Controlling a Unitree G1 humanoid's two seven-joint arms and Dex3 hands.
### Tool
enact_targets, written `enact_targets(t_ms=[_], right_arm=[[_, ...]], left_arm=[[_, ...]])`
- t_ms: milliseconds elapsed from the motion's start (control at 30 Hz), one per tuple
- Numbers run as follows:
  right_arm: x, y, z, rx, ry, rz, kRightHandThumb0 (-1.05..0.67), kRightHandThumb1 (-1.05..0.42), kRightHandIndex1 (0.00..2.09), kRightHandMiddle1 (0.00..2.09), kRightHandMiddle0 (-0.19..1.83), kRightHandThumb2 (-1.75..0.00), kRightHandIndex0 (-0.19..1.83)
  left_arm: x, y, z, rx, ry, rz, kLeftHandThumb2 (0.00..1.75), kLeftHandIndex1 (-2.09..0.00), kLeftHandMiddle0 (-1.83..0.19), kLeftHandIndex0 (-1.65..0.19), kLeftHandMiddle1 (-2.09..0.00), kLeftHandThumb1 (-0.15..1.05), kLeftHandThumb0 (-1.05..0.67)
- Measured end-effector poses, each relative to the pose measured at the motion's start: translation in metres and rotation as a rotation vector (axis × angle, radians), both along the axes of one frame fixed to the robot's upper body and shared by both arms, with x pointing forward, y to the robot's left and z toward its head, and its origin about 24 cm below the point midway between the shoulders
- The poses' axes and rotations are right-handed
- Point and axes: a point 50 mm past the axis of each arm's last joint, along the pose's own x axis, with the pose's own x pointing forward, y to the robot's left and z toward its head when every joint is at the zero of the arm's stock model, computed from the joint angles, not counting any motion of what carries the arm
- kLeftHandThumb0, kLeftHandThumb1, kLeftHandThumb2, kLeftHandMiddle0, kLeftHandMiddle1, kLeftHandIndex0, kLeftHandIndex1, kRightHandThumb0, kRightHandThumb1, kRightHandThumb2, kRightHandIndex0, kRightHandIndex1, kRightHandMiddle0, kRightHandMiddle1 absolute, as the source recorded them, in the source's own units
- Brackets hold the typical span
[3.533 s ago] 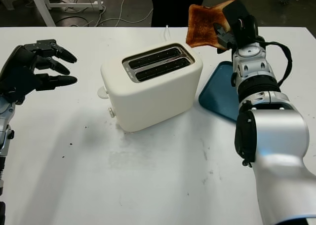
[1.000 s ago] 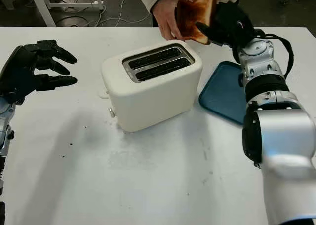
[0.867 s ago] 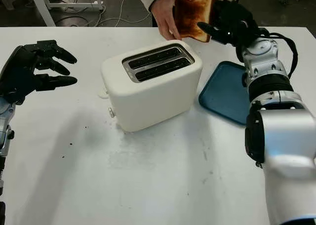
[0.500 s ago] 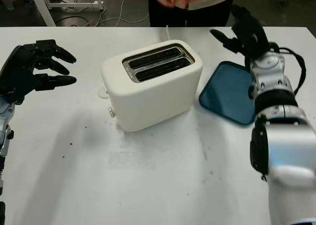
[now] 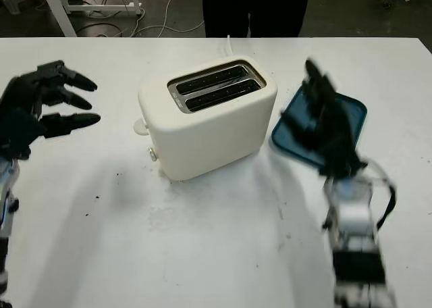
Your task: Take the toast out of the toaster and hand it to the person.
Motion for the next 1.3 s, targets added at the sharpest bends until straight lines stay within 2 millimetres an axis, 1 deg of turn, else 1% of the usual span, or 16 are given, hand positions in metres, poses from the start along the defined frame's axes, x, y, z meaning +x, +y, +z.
enact_targets(t_ms=[33, 133, 200, 267, 367, 500, 600, 767, 833, 967, 1167, 1300], right_arm=[[-0.004, 0.002, 0.001, 0.003, -0.002, 0.005, -0.9, -0.92, 0.03, 0.01, 0.07, -0.21, 0.03], [-0.014, 0.009, 0.005, 0.033, -0.013, 0.023, -0.93, -0.92, 0.03, 0.01, 0.08, -0.19, 0.03], [-0.02, 0.013, 0.002, 0.062, 0.004, 0.039, -0.93, -0.92, 0.03, 0.0, 0.07, -0.18, 0.02], [-0.027, 0.015, -0.004, 0.082, 0.028, 0.045, -0.93, -0.92, 0.02, 0.0, 0.06, -0.16, 0.02], [-0.036, 0.018, -0.009, 0.116, 0.049, 0.038, -0.93, -0.92, 0.02, 0.0, 0.06, -0.17, 0.01], [-0.047, 0.024, -0.014, 0.152, 0.064, 0.016, -0.91, -0.92, 0.02, 0.0, 0.07, -0.19, 0.02], [-0.05, 0.028, -0.017, 0.177, 0.072, 0.001, -0.89, -0.92, 0.02, 0.0, 0.07, -0.19, 0.03], [-0.051, 0.036, -0.021, 0.211, 0.086, -0.004, -0.88, -0.92, 0.03, 0.01, 0.09, -0.22, 0.05], [-0.051, 0.038, -0.024, 0.206, 0.097, -0.013, -0.9, -0.92, 0.03, 0.01, 0.09, -0.24, 0.06], [-0.051, 0.041, -0.029, 0.205, 0.123, -0.022, -0.91, -0.92, 0.03, 0.01, 0.1, -0.23, 0.07], [-0.051, 0.041, -0.034, 0.208, 0.14, -0.028, -0.89, -0.92, 0.02, 0.0, 0.1, -0.25, 0.06], [-0.051, 0.041, -0.035, 0.209, 0.148, -0.032, -0.91, -0.92, 0.02, 0.01, 0.11, -0.24, 0.07]], left_arm=[[-0.003, -0.001, -0.004, -0.02, 0.014, 0.005, 0.0, -1.23, -0.48, -0.39, -1.27, 0.71, -1.05], [-0.011, -0.007, -0.011, -0.099, 0.016, 0.011, 0.0, -1.38, -0.33, -0.26, -1.43, 0.7, -1.05], [-0.016, -0.011, -0.016, -0.145, 0.016, 0.016, 0.01, -1.5, -0.23, -0.15, -1.53, 0.71, -1.05], [-0.02, -0.014, -0.02, -0.179, 0.014, 0.024, 0.01, -1.56, -0.18, -0.09, -1.57, 0.73, -1.05], [-0.025, -0.017, -0.025, -0.222, 0.014, 0.03, 0.01, -1.6, -0.14, -0.04, -1.61, 0.73, -1.05], [-0.029, -0.021, -0.032, -0.25, 0.034, 0.023, 0.0, -1.6, -0.11, -0.02, -1.6, 0.73, -1.05], [-0.031, -0.024, -0.037, -0.241, 0.058, 0.017, 0.0, -1.59, -0.1, -0.01, -1.58, 0.73, -1.05], [-0.03, -0.031, -0.044, -0.254, 0.084, 0.005, 0.0, -1.57, -0.08, 0.0, -1.58, 0.73, -1.05], [-0.029, -0.032, -0.049, -0.264, 0.104, 0.004, 0.0, -1.56, -0.04, 0.0, -1.59, 0.71, -1.05], [-0.028, -0.035, -0.055, -0.27, 0.134, -0.003, 0.01, -1.55, -0.06, -0.02, -1.59, 0.72, -1.05], [-0.028, -0.039, -0.059, -0.268, 0.16, -0.019, 0.0, -1.49, -0.12, -0.06, -1.52, 0.72, -1.05], [-0.028, -0.039, -0.06, -0.271, 0.168, -0.018, 0.0, -1.47, -0.11, -0.07, -1.52, 0.71, -1.05]])
